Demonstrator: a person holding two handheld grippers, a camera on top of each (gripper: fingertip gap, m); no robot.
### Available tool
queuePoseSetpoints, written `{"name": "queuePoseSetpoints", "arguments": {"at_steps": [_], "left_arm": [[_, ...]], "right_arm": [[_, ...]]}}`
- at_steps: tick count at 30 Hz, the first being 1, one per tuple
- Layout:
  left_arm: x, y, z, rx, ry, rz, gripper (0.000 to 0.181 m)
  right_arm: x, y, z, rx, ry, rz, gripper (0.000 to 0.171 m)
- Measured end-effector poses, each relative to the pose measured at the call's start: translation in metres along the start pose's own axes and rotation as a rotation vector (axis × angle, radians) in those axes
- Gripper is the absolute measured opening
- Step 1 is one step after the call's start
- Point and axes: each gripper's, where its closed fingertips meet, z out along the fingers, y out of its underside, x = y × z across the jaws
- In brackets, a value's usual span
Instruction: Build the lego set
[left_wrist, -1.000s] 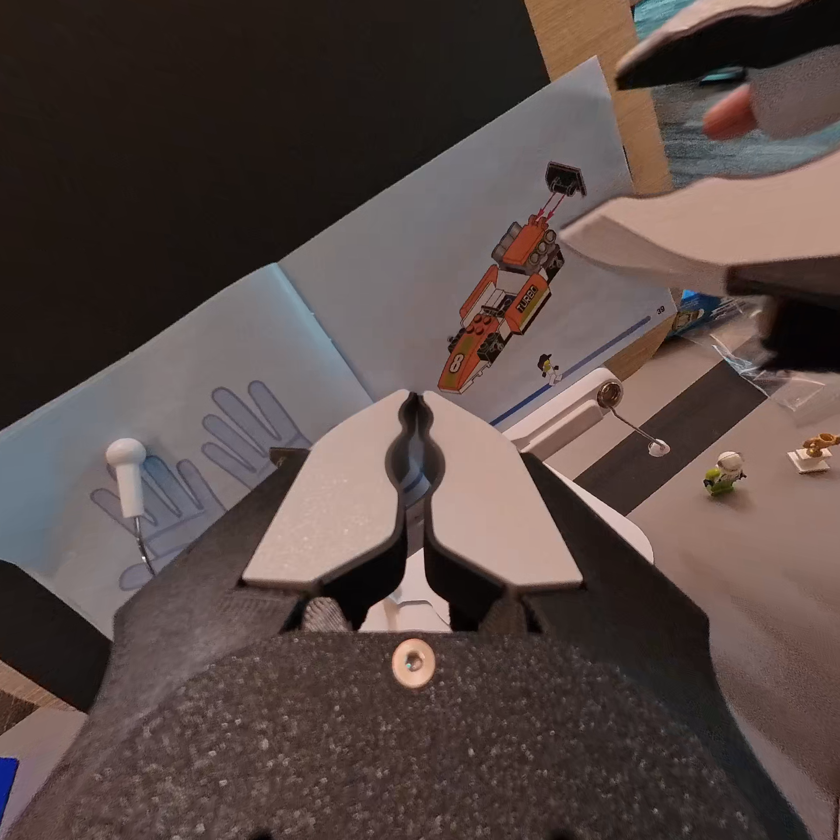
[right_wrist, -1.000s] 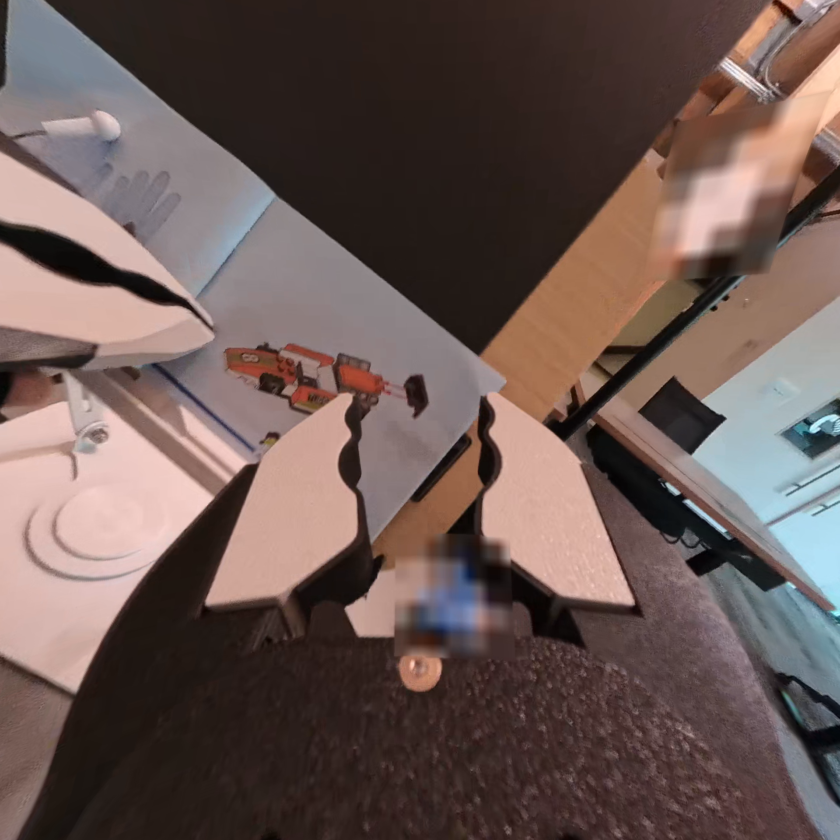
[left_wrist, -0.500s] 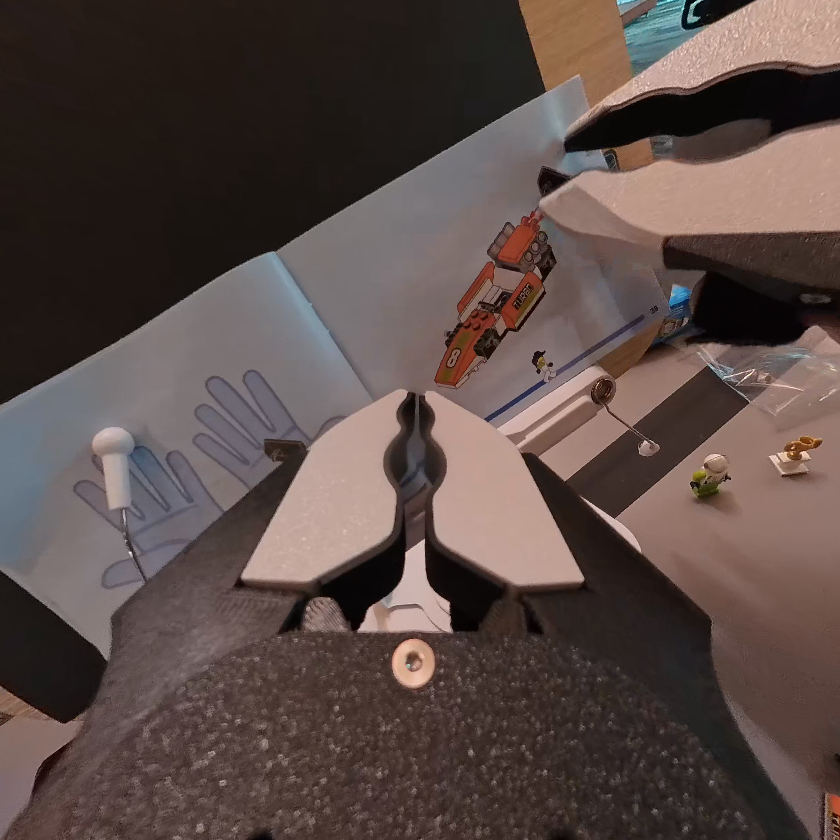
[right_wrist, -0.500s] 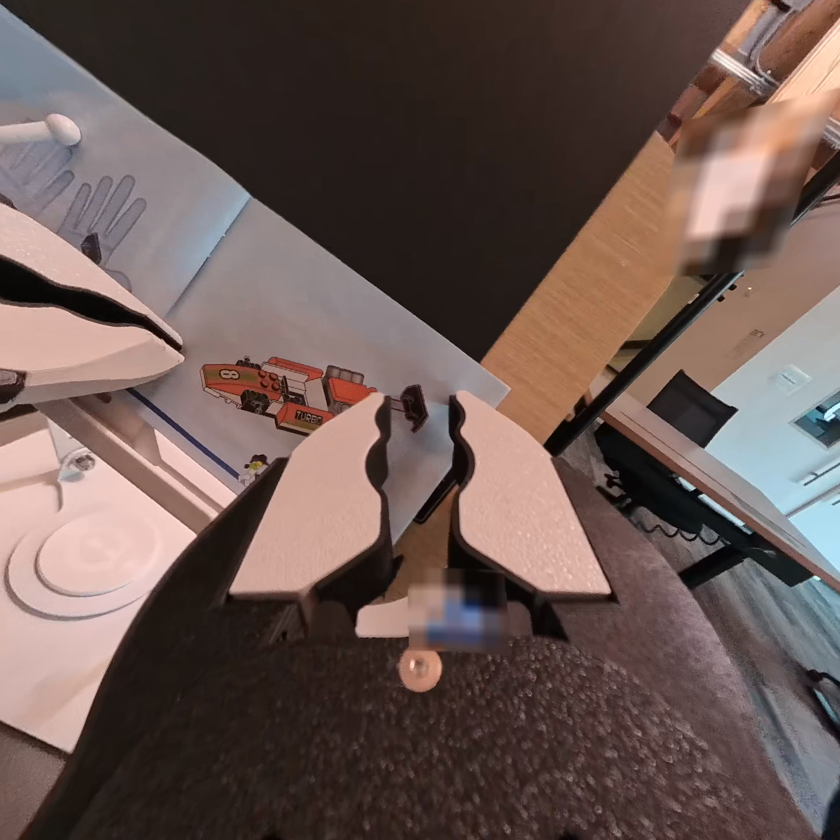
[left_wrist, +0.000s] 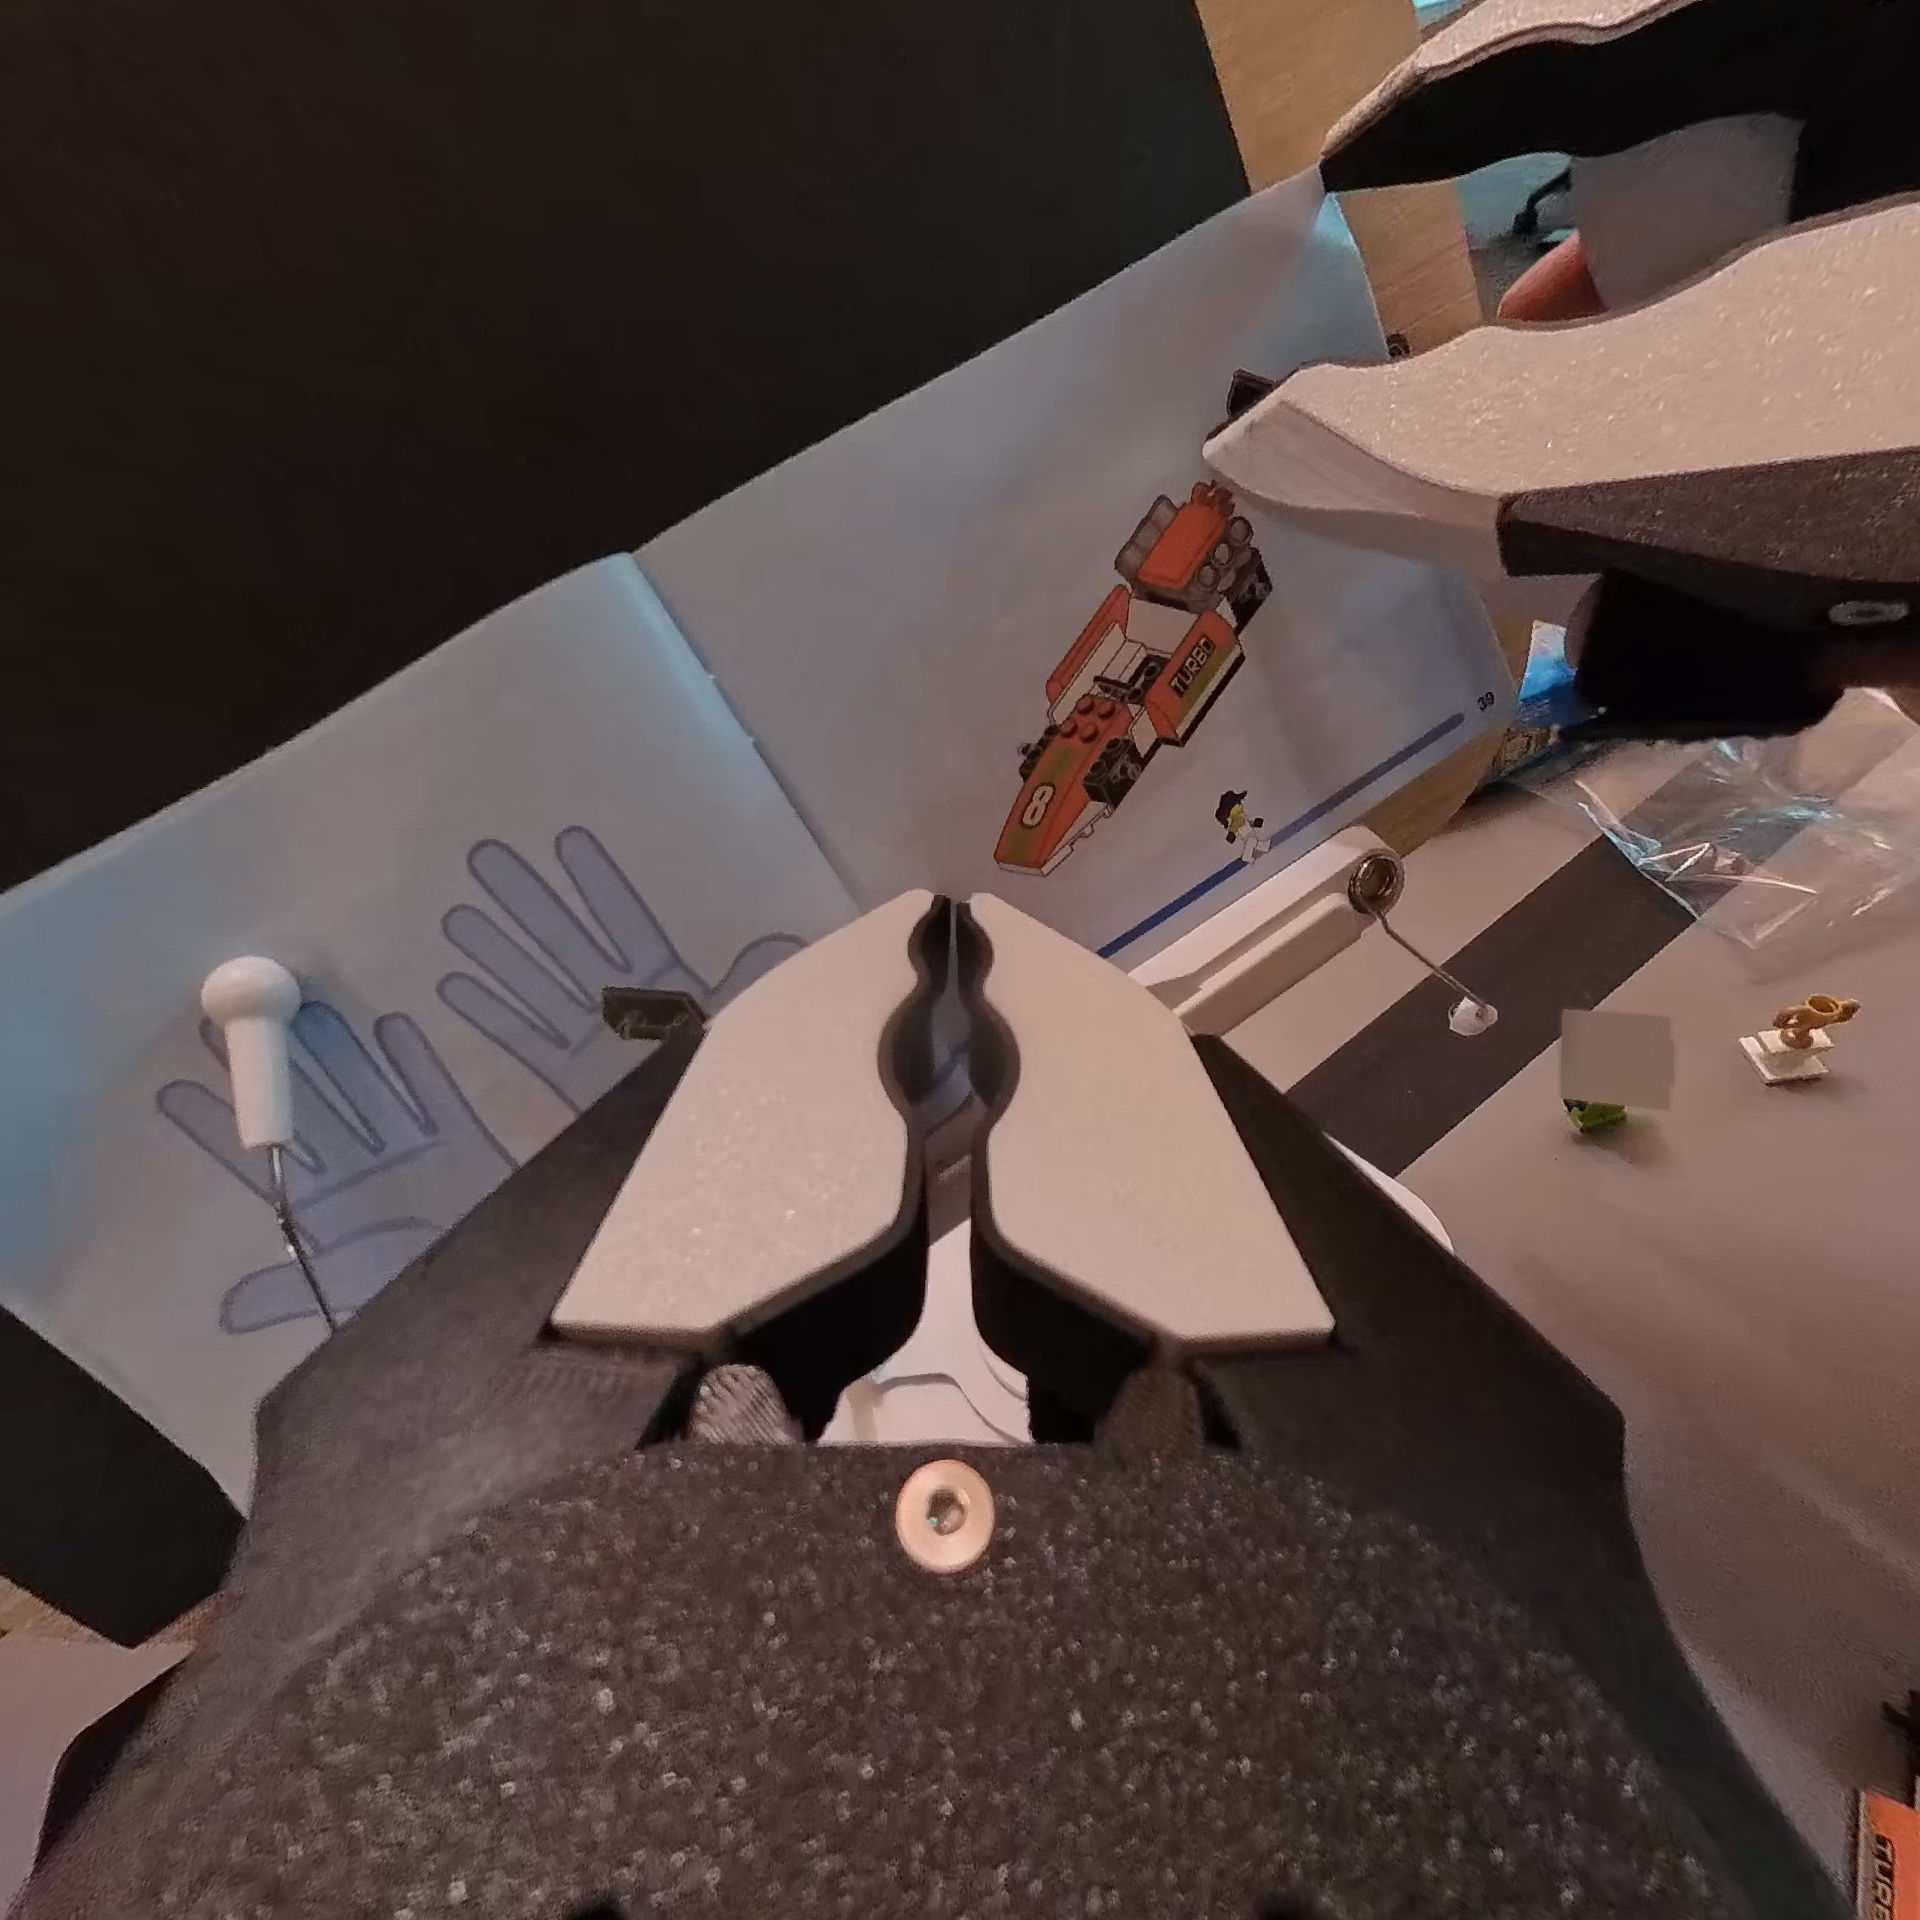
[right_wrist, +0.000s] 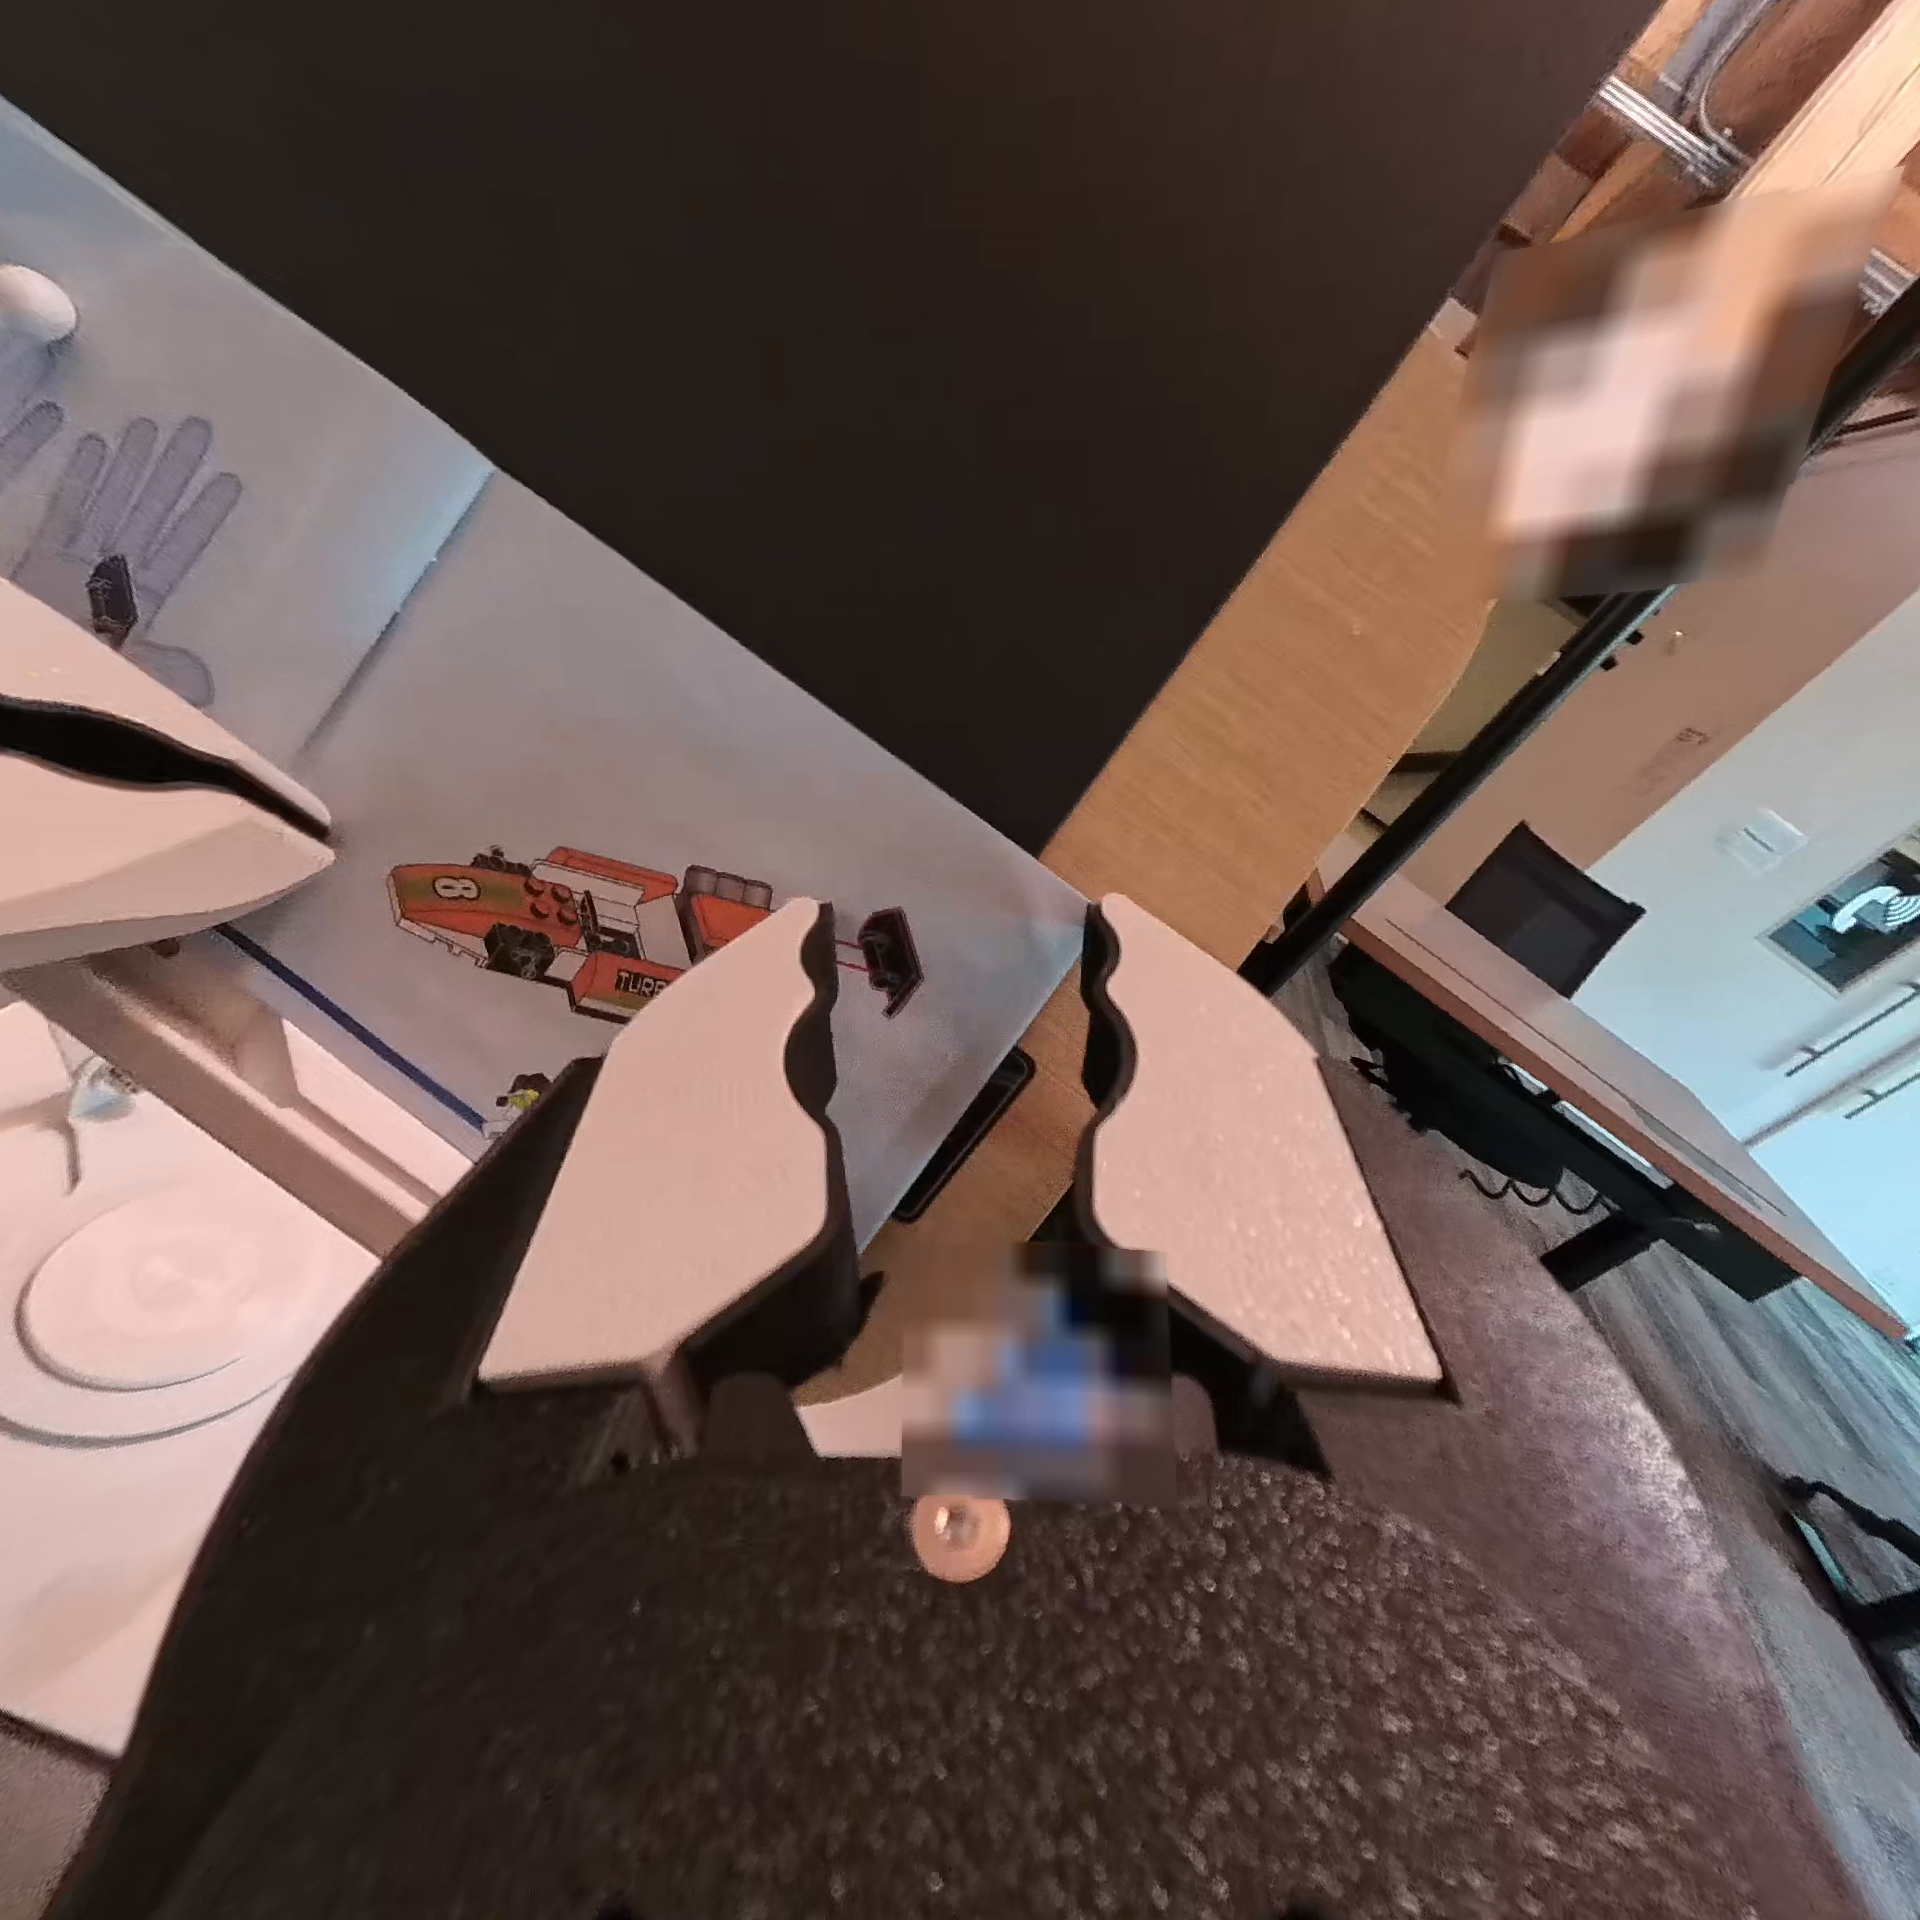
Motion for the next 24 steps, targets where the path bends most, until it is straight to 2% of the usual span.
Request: {"name": "queuePoseSetpoints", "arguments": {"at_steps": [6, 16, 18, 20, 24], "left_arm": [[0.001, -0.001, 0.000, 0.007, 0.002, -0.008, 0.001], [0.002, -0.002, -0.001, 0.005, 0.014, -0.009, 0.000], [0.002, -0.002, -0.001, 0.004, 0.014, -0.010, 0.000], [0.002, -0.002, -0.001, 0.004, 0.014, -0.011, 0.000], [0.002, -0.002, -0.001, 0.006, 0.013, -0.009, 0.000]], "right_arm": [[-0.007, 0.000, -0.001, 0.019, 0.000, -0.014, 0.024], [-0.002, -0.011, -0.015, 0.083, 0.084, -0.066, 0.031], [-0.005, -0.006, -0.011, 0.055, 0.055, -0.055, 0.031], [-0.006, 0.000, -0.006, 0.034, 0.021, -0.015, 0.039], [-0.004, 0.001, -0.006, 0.041, 0.007, 0.030, 0.026]]}}
